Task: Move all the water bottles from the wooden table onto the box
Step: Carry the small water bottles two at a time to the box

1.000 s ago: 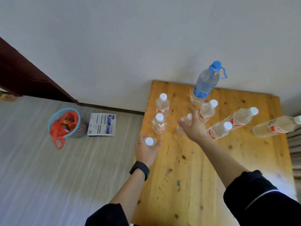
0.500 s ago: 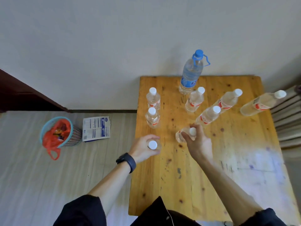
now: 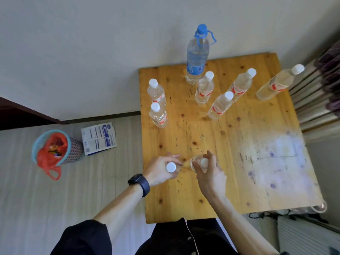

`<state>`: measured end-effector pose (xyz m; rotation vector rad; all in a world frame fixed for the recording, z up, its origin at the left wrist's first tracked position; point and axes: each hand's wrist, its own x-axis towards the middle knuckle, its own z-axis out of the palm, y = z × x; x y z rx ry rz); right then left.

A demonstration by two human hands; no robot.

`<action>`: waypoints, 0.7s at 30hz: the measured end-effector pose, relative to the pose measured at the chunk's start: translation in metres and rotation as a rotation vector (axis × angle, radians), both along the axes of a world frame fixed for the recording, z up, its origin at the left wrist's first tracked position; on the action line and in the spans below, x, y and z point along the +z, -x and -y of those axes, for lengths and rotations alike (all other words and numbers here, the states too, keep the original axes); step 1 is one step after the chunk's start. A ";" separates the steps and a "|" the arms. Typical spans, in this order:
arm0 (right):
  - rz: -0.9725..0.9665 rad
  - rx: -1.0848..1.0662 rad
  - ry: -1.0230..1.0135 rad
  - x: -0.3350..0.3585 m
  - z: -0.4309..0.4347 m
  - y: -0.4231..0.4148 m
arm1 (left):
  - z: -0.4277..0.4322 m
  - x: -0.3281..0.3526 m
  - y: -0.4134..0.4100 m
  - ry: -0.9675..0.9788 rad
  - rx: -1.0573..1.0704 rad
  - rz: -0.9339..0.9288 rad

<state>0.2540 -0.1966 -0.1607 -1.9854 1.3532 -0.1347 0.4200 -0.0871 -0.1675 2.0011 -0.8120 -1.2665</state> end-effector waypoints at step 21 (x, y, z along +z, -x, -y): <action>0.214 0.075 -0.268 -0.033 0.024 0.008 | 0.004 -0.026 0.048 0.016 0.482 0.100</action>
